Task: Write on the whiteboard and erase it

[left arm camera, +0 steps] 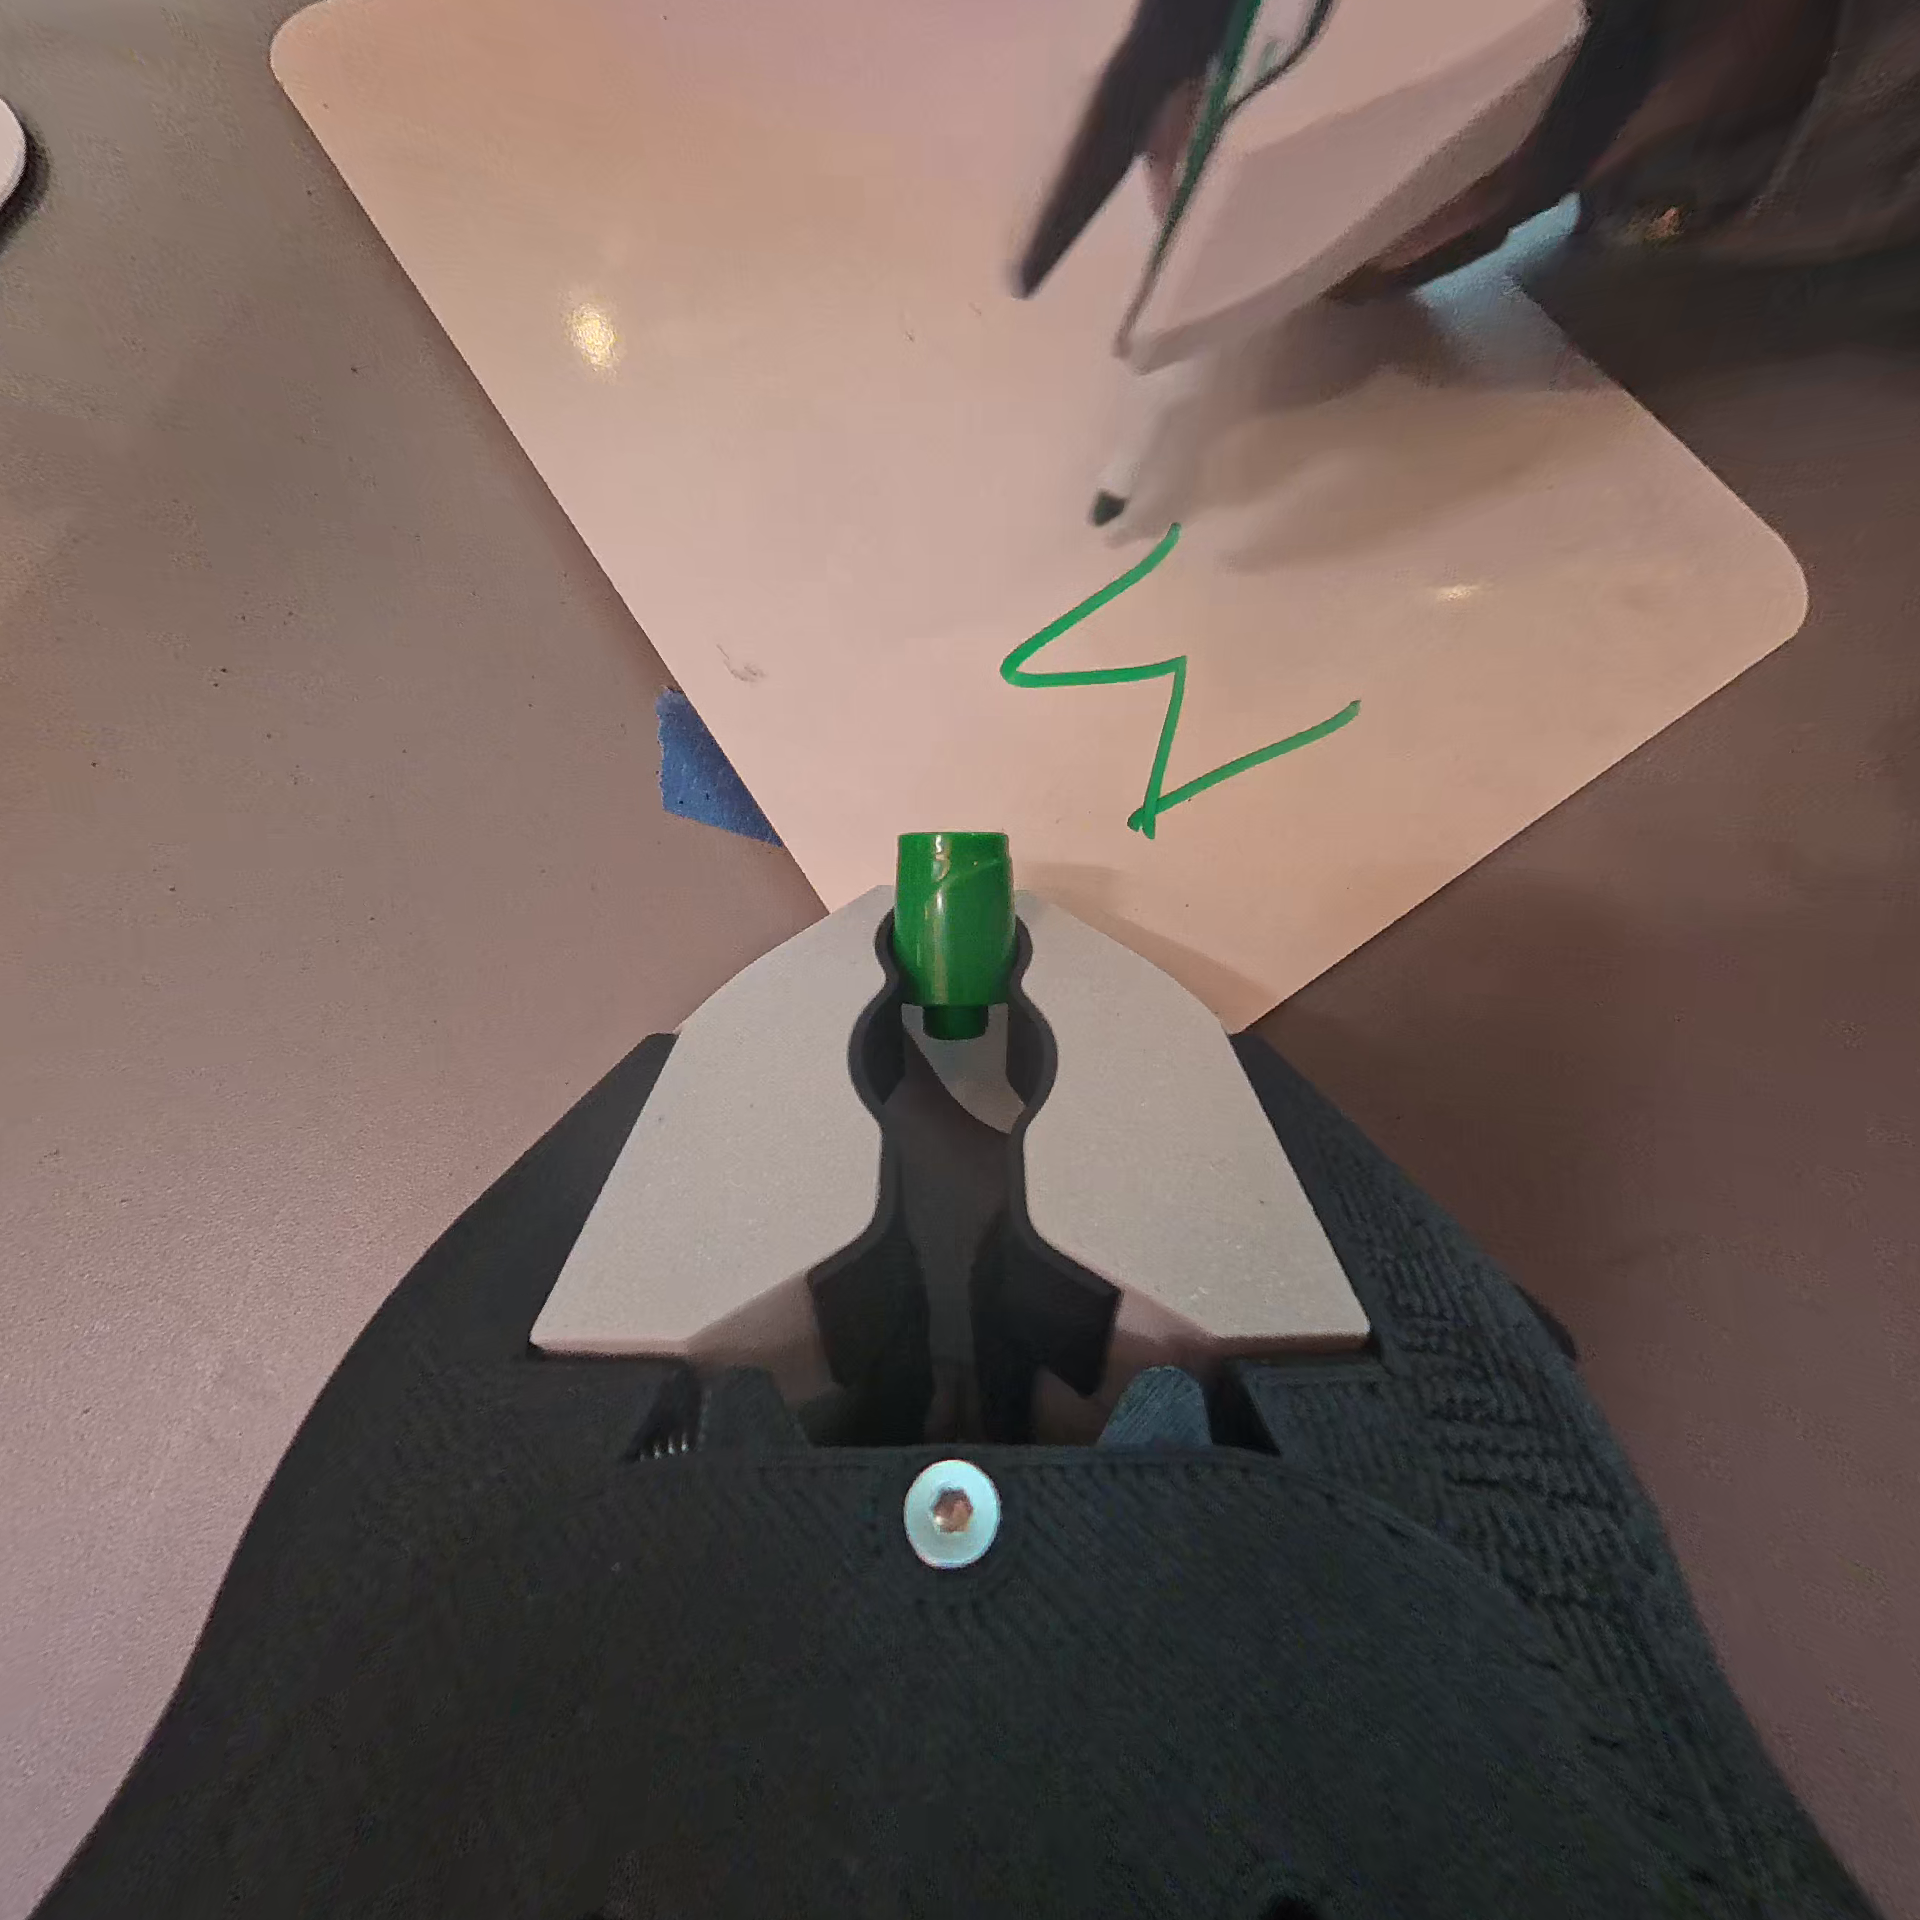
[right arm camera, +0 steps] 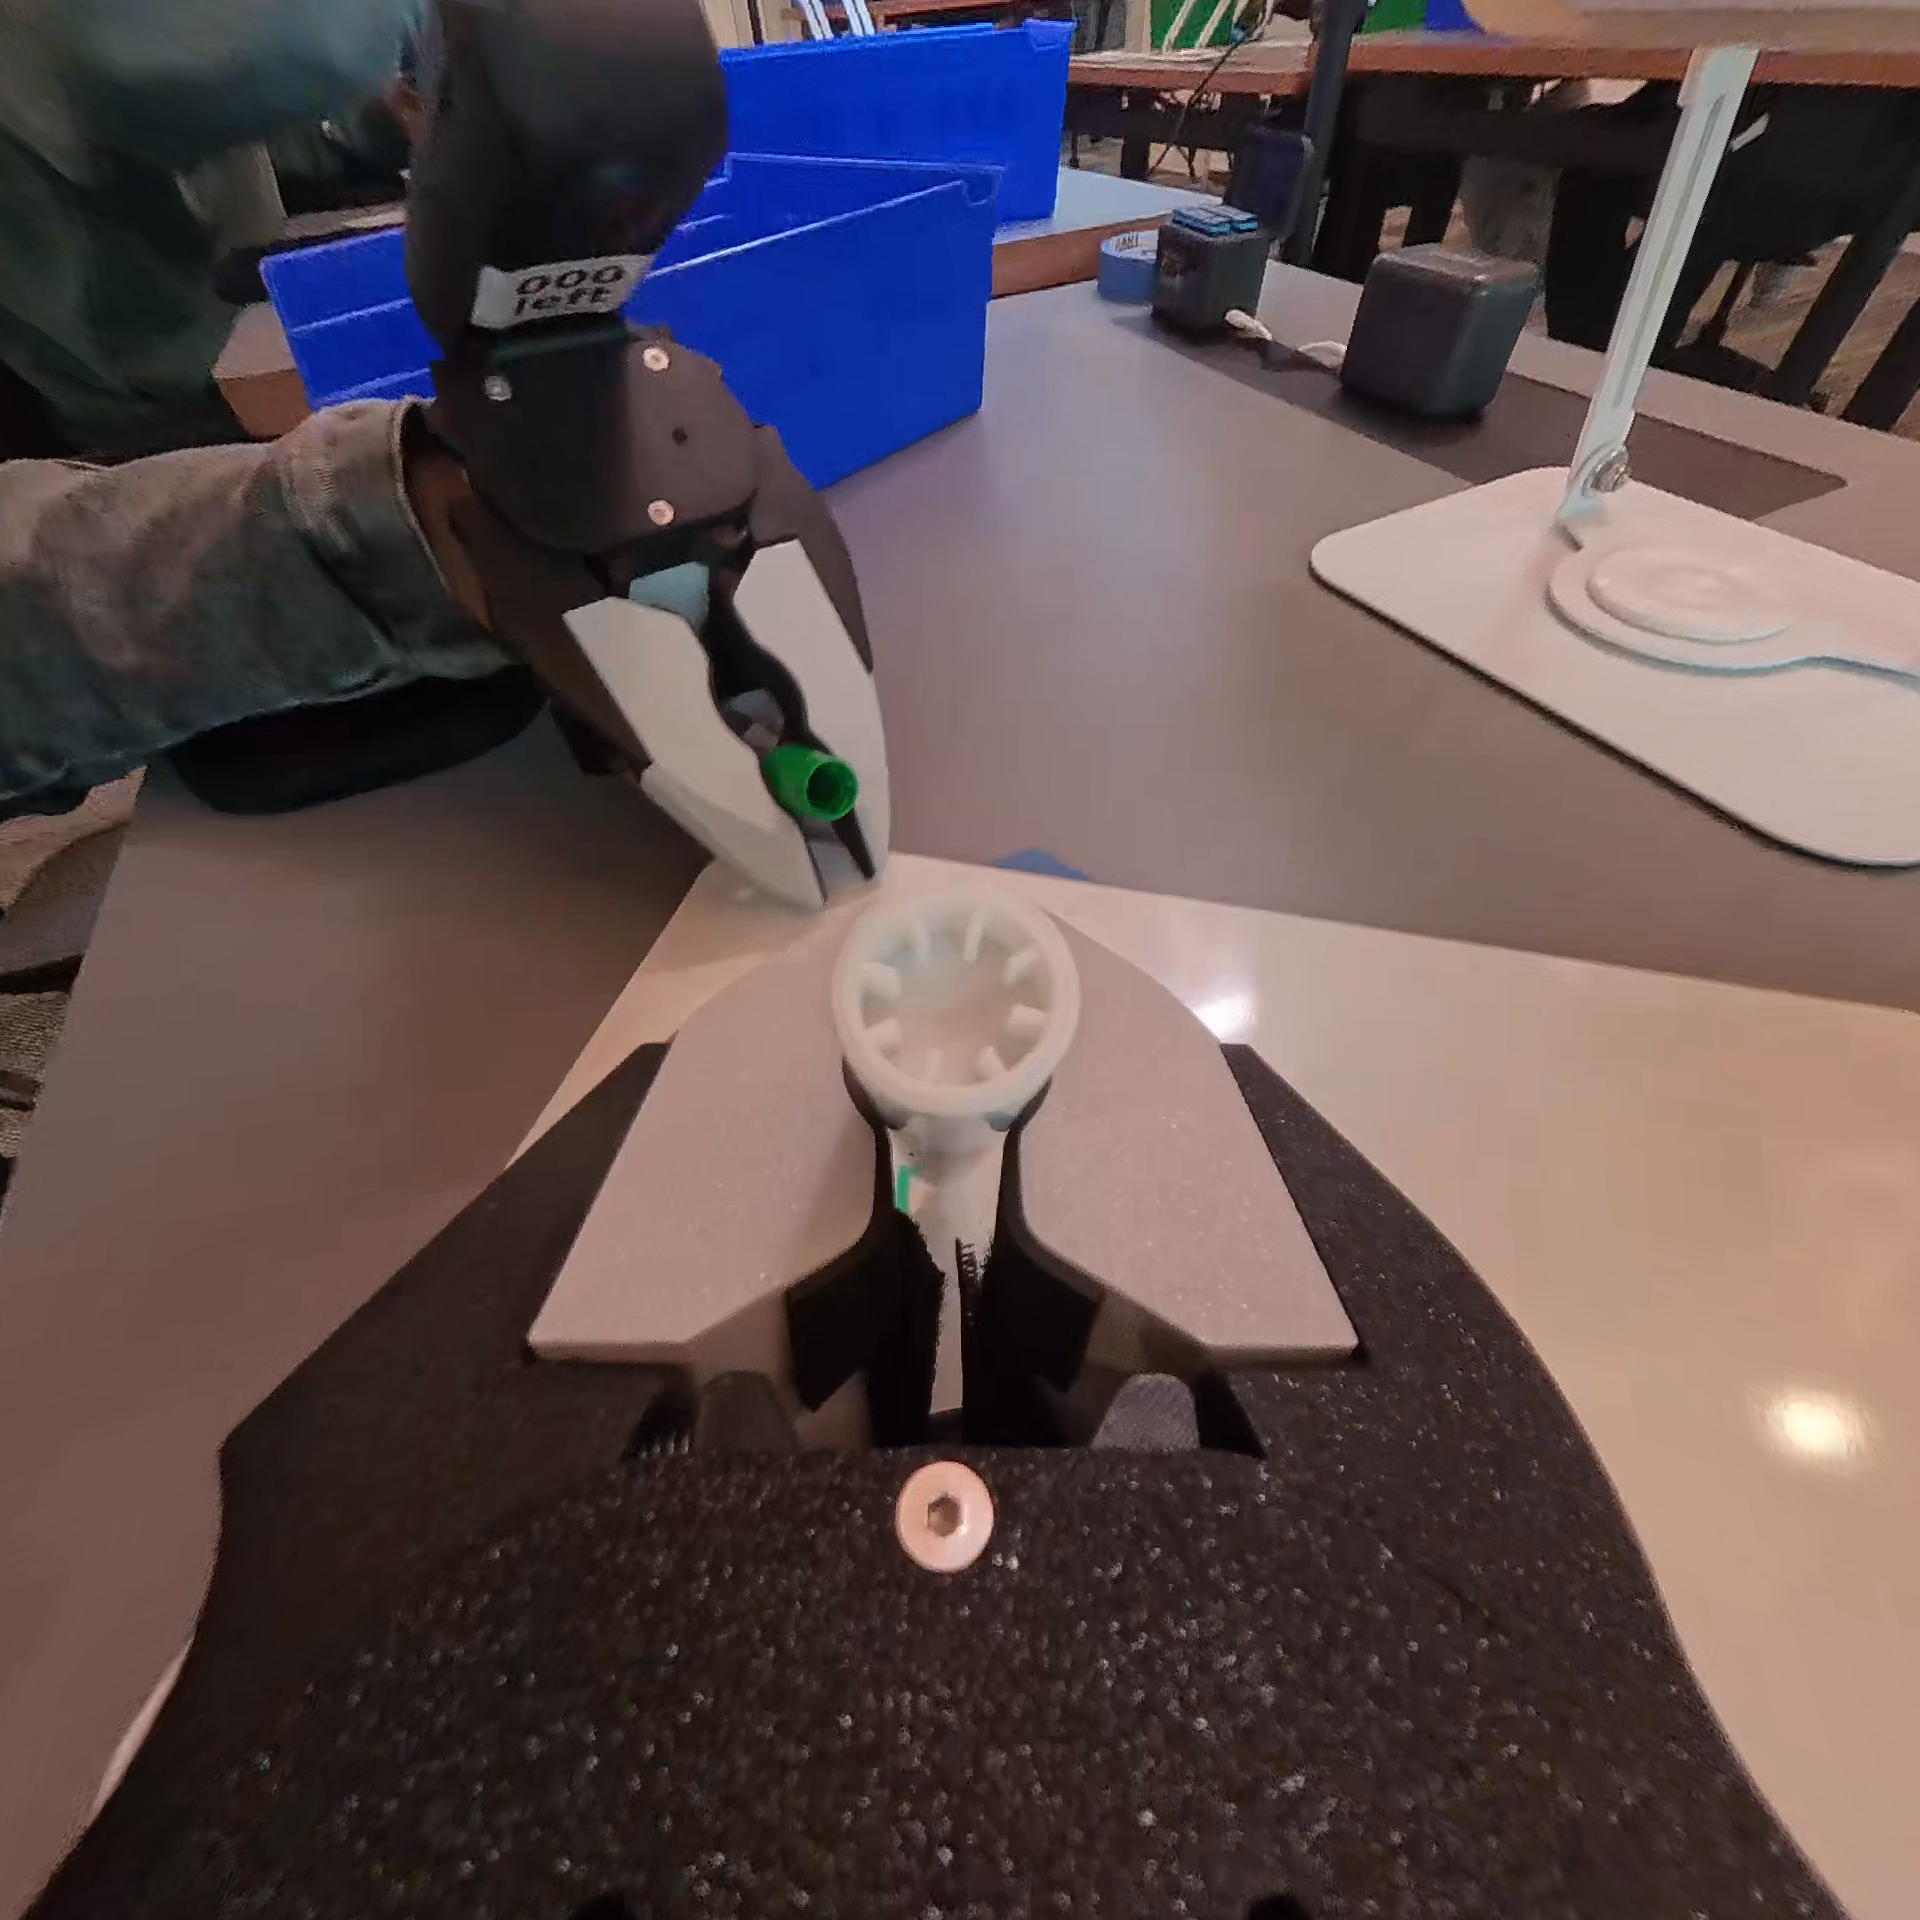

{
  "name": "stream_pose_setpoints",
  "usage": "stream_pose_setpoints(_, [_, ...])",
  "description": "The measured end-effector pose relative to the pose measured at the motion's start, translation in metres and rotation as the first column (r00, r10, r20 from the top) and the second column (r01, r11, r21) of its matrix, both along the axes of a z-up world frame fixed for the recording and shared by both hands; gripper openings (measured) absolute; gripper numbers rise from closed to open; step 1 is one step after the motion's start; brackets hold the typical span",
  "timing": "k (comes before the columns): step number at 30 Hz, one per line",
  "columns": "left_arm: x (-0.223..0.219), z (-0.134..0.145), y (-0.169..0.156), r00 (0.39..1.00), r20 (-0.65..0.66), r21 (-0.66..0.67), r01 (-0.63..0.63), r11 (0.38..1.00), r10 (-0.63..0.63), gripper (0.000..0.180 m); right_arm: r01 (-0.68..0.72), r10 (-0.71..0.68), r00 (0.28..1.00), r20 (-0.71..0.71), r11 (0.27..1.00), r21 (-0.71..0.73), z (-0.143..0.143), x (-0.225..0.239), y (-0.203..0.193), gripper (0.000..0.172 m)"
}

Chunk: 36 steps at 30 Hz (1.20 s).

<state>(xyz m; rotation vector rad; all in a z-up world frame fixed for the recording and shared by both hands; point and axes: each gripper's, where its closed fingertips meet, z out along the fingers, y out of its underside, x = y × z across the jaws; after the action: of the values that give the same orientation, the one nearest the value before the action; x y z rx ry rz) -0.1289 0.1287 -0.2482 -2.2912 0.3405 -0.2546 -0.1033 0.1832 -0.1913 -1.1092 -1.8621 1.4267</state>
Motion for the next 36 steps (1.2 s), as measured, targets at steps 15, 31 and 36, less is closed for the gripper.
stream_pose_setpoints(15, [0.000, 0.000, 0.000, 1.000, 0.003, -0.001, 0.001, 1.000, -0.001, 0.015, 0.001, -0.004, 0.999, 0.037, 0.997, 0.079, -0.010, 0.004, 0.009, 0.016])
stream_pose_setpoints(31, [0.001, 0.000, 0.000, 1.000, 0.000, -0.002, 0.004, 1.000, -0.004, 0.015, -0.030, 0.028, 0.999, 0.037, 0.997, 0.076, -0.009, -0.033, -0.003, 0.016])
stream_pose_setpoints(36, [0.001, 0.000, -0.001, 1.000, -0.001, -0.002, 0.004, 1.000, -0.004, 0.015, 0.029, -0.032, 0.998, 0.049, 0.998, 0.061, -0.010, -0.011, 0.023, 0.016])
